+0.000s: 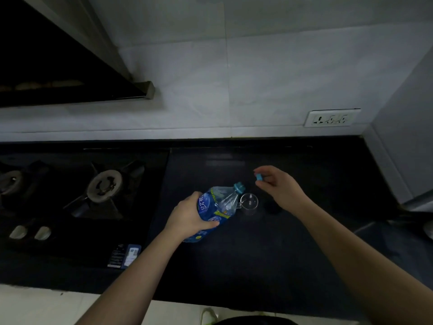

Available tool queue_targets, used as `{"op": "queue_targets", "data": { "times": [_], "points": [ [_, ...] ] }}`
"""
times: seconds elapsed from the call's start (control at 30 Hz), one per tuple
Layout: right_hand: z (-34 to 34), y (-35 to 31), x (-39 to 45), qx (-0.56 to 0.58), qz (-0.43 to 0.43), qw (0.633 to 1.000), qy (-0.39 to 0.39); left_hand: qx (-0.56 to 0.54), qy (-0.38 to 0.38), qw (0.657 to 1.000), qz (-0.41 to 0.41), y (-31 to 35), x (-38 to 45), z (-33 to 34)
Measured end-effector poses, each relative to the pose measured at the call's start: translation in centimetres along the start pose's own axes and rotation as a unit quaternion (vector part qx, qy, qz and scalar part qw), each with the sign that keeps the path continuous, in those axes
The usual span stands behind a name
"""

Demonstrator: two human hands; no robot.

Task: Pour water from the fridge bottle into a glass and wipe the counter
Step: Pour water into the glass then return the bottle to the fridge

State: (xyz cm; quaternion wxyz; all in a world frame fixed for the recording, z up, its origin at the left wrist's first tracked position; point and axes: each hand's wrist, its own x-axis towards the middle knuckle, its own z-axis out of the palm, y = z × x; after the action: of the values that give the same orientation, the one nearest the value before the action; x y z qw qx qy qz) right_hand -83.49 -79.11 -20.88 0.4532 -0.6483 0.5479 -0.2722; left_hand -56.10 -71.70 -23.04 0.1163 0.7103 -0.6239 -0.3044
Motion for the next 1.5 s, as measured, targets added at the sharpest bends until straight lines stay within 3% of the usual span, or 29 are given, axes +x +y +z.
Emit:
{"op": "queue_targets", "data": {
  "times": [0.17,0.47,0.93,1.13,1.5],
  "points": [
    [0.4,2.3,-0.6,0.093,0.086,0.990,0.061,0.048,-0.016,0.999,0.003,0.0,0.5,0.3],
    [1.5,4.6,-1.4,0.103,0.150,0.980,0.076,0.114,-0.024,0.993,0.008,0.9,1.0,1.2],
    [1.6,6.6,-2.0,0.107,0.172,0.974,0.097,0.146,-0.038,0.988,-0.039,1.0,1.2,2.2],
    [0.4,6.9,-2.1,0.188,0.158,0.962,0.123,0.157,-0.046,0.985,-0.050,1.1,1.2,2.4],
    [0.1,7.1,-2.5,0.196,0.160,0.959,0.125,0.198,-0.041,0.978,-0.054,1.8,1.1,2.4]
  ]
}}
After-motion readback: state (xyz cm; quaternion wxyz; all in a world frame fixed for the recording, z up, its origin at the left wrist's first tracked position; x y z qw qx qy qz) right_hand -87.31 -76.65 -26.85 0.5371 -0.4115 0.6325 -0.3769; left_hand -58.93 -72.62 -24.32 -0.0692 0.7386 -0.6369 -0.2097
